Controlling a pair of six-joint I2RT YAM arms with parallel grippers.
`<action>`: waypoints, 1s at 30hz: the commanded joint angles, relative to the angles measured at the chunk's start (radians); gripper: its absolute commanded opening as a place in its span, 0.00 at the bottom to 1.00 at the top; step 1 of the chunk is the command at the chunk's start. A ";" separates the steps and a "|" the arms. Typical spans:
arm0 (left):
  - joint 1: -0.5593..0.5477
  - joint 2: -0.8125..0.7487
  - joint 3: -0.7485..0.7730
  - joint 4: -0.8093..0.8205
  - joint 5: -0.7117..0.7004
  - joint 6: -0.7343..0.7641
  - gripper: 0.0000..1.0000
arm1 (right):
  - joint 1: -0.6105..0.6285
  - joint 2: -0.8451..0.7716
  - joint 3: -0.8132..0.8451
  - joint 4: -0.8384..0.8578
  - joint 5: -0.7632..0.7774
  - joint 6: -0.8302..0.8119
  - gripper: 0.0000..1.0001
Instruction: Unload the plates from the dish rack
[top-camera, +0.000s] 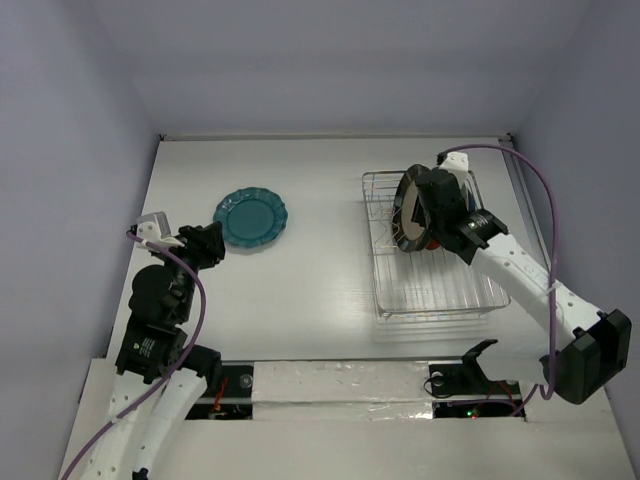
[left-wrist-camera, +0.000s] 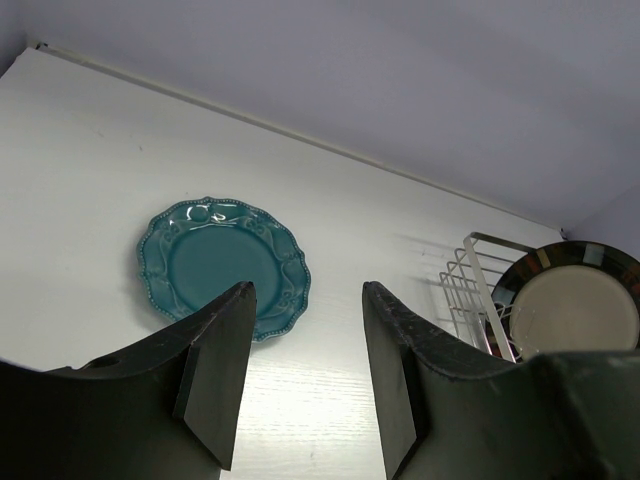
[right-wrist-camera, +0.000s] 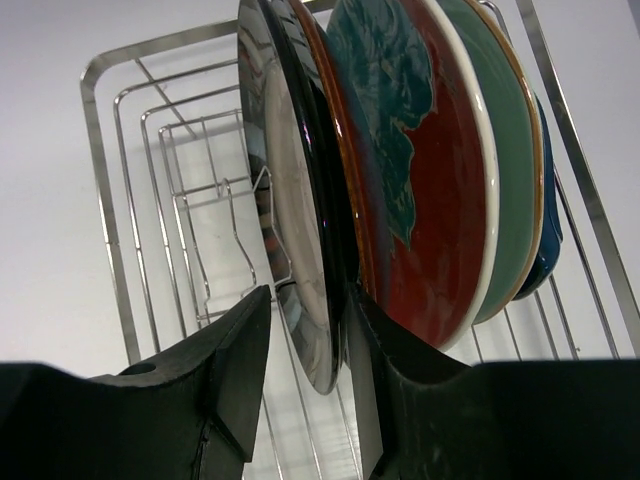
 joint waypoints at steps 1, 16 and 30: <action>0.006 0.002 -0.013 0.042 0.003 -0.001 0.44 | -0.008 0.026 -0.003 0.056 0.011 -0.021 0.42; 0.006 -0.001 -0.012 0.040 0.003 -0.001 0.44 | -0.017 0.238 0.088 0.055 0.120 -0.079 0.37; 0.006 -0.010 -0.012 0.040 0.003 -0.003 0.44 | -0.017 0.086 0.244 0.064 0.158 -0.194 0.00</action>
